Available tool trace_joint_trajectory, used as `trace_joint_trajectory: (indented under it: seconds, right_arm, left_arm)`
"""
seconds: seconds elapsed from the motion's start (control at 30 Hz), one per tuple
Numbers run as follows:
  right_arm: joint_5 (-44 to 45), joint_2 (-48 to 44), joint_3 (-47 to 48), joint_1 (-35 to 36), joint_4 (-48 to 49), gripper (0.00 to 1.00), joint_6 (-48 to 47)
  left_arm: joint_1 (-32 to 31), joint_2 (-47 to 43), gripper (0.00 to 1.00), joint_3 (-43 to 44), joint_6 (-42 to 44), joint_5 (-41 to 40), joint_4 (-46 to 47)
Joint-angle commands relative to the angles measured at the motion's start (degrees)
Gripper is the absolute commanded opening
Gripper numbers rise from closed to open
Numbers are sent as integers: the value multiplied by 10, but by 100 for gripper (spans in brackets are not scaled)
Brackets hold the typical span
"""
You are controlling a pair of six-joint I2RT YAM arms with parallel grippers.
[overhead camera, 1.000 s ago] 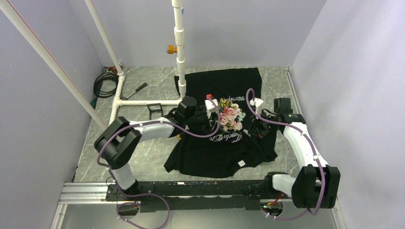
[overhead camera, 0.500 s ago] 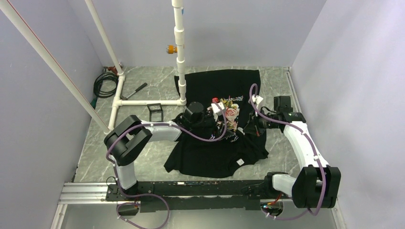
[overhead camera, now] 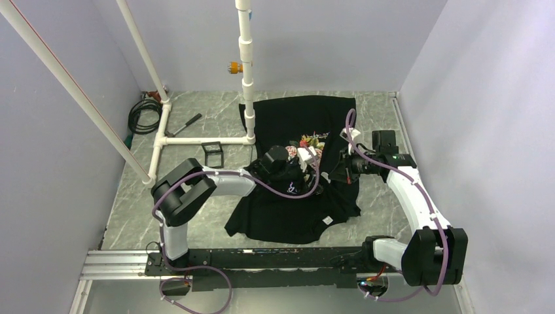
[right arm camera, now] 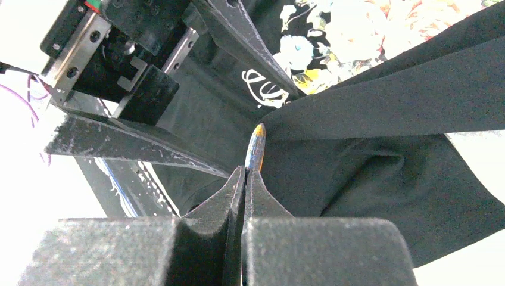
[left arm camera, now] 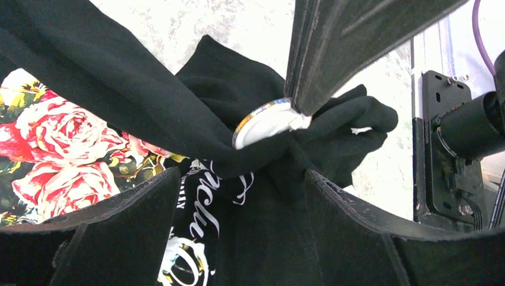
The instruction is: Remove the brooch from the garment
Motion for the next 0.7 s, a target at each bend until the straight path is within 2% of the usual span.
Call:
trace_joint_trajectory:
  seconds: [0.0,0.1,0.17,0.33,0.53,0.6,0.67]
  right_arm:
    - [-11,-15,-2,3,28,0,31]
    - [-11,-17,0,4,21,0,22]
    - [-20,-21,1,5,14,0,8]
    - [-24,-23,8,10,-3,0,-15]
    - [-8,-20,20,10,-21,0,-38]
    - [-1,-17,28,10,-36,0,-54]
    - [8,-14,35,10,-45,0,-71]
  left_arm:
    - [-8,16,83,42,-32,-22,-17]
    - [-8,21,91,46,-43,-35,-22]
    - [-8,24,92,50,-47,-55,-32]
    - [-5,39,84,71,-46,-114,-85]
    - [2,39,72,68,-38,-117,-94]
    - [5,34,71,62,-28,-120,-89]
    - [10,21,73,45,-9,-84,-67]
